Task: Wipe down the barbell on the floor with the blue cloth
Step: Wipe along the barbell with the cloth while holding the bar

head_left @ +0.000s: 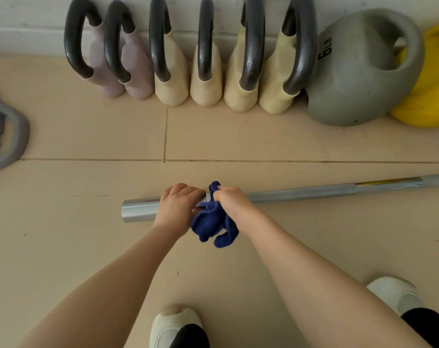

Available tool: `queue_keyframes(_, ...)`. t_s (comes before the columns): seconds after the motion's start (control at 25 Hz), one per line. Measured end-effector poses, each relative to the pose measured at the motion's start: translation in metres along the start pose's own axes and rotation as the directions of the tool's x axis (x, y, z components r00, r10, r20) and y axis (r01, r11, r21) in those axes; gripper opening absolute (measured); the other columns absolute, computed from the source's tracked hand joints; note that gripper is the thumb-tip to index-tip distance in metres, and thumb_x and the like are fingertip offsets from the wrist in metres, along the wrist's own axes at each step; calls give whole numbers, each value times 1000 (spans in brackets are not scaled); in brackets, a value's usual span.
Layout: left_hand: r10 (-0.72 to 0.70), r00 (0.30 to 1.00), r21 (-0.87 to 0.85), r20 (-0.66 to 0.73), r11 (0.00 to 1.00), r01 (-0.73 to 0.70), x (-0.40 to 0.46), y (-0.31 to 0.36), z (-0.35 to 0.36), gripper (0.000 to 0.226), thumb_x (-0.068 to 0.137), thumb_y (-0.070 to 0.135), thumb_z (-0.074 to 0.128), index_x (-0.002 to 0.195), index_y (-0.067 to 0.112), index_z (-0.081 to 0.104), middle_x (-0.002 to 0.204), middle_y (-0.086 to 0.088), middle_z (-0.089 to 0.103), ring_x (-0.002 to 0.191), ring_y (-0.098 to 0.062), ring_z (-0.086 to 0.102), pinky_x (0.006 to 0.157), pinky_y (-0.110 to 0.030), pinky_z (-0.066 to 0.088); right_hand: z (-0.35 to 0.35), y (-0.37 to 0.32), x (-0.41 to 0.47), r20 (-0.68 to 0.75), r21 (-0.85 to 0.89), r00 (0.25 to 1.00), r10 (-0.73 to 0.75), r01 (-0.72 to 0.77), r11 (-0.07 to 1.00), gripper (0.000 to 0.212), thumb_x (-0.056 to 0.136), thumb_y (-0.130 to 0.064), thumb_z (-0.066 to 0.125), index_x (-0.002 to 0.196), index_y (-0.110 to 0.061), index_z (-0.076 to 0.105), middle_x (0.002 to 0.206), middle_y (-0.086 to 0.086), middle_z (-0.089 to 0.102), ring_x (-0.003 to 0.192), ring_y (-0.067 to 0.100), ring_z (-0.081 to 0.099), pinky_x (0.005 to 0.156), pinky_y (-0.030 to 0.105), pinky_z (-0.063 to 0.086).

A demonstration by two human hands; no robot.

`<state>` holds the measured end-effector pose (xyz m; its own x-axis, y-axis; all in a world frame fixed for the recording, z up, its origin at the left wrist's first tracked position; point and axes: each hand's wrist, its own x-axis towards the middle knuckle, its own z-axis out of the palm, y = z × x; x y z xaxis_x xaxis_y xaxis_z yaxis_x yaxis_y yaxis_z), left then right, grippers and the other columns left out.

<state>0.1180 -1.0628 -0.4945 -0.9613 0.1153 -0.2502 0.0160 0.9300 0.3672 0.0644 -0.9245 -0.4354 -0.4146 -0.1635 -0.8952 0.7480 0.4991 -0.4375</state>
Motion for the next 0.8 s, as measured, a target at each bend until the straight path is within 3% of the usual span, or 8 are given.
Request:
queue_keyframes(0.04,-17,1000,-4,4,1000,17,1,1,-1,30,61,14,83,87,10,69,89,-4,73,91,-34,65,84,-42,47,3,11,-2,-21,35,998,-59,60,998,22,90,-8,40,79,-15,57,72,2,55,64,18,55,56,24,41)
queue_keyframes(0.12,-59,998,-7,34,998,59,3,2,-2,32,72,28,78,98,13,68,101,-2,72,104,-32,59,91,-41,42,12,46,-3,-25,87,982,-187,188,978,44,86,0,37,117,-21,61,92,5,64,77,22,66,72,28,51)
queue_keyframes(0.24,-92,994,-8,66,996,93,5,2,-3,44,78,36,71,117,16,63,117,0,67,118,-30,50,100,-40,35,24,78,-1,-45,100,961,-274,277,956,59,83,6,36,131,-24,53,98,4,63,83,22,62,81,30,49)
queue_keyframes(0.36,-117,989,-11,86,993,118,5,5,-4,48,82,37,67,125,19,58,125,1,63,124,-28,45,103,-39,31,24,78,2,-93,216,966,-239,254,943,54,82,3,36,124,-24,58,92,-1,61,82,25,66,79,32,52)
queue_keyframes(0.44,-121,986,-2,110,992,122,6,6,-6,49,83,37,66,127,20,56,127,2,61,125,-27,43,104,-39,30,25,77,2,-121,254,981,-152,179,951,39,83,0,38,104,-20,64,83,-1,60,77,23,66,69,27,49)
queue_keyframes(0.56,-134,982,-1,130,991,135,7,5,-8,49,82,35,67,127,20,56,128,2,61,126,-27,41,103,-39,30,45,66,-8,9,332,999,45,-46,942,13,80,-9,44,74,-16,52,79,8,61,67,20,60,62,24,43)
queue_keyframes(0.68,-152,979,16,139,988,151,9,8,-8,43,85,35,62,126,22,56,131,5,59,127,-26,38,102,-37,29,63,47,-6,-4,423,998,66,-58,904,23,82,-3,42,66,-17,49,64,1,51,61,18,49,57,25,37)
queue_keyframes(0.8,-165,970,2,176,986,168,13,9,-12,43,87,36,60,128,23,54,132,6,58,129,-25,35,102,-36,28,61,53,6,-145,293,988,61,-16,956,25,80,-10,45,59,-20,54,61,-2,58,61,21,53,62,27,40)
